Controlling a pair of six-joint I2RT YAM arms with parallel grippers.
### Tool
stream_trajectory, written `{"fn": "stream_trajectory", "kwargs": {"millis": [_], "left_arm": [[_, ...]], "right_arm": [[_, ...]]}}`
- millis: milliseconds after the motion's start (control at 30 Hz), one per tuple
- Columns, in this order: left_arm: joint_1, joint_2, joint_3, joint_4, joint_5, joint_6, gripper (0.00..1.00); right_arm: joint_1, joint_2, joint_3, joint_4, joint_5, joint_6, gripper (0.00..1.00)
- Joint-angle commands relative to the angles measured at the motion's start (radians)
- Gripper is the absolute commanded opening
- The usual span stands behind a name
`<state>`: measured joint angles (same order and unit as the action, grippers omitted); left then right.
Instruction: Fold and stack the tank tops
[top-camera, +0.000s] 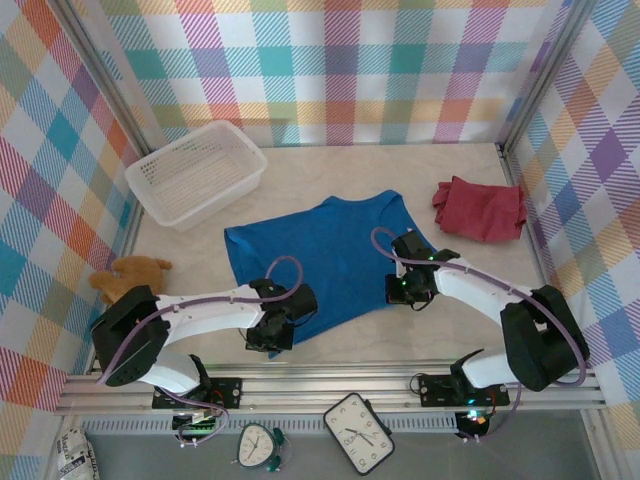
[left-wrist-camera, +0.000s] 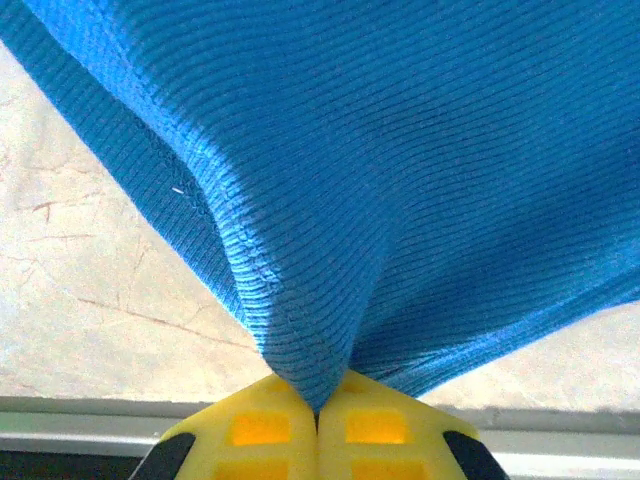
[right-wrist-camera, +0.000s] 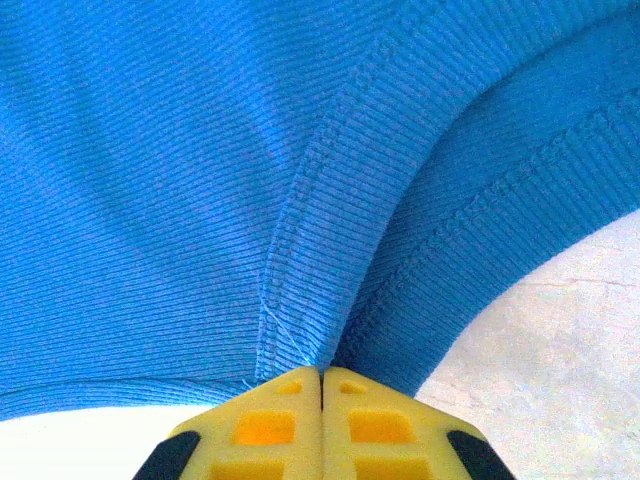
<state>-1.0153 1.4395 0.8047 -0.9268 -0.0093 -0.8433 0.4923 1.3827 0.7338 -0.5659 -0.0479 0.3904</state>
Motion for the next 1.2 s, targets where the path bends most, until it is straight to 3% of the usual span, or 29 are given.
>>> {"fn": "stream_trajectory", "kwargs": {"millis": [0,233,733,1167], "left_arm": [[0.037,-0.041,0.025,-0.067,0.02,0.03,0.0],[0.17,-0.101,0.05,-0.067,0.073,0.131,0.0],[0.468,-0.078,0.113,-0.074,0.158,0.348,0.0],[0.606,-0.032,0.094,0.0,0.187,0.388,0.0]], "right_arm": [[0.002,-0.005,0.074,-0.062,0.003,-0.043,0.04],[-0.001,0.108,0.202,-0.068,-0.016,-0.101,0.05],[-0.038,0.313,0.416,-0.061,-0.067,-0.166,0.06],[-0.052,0.47,0.556,-0.043,-0.137,-0.172,0.06]]}}
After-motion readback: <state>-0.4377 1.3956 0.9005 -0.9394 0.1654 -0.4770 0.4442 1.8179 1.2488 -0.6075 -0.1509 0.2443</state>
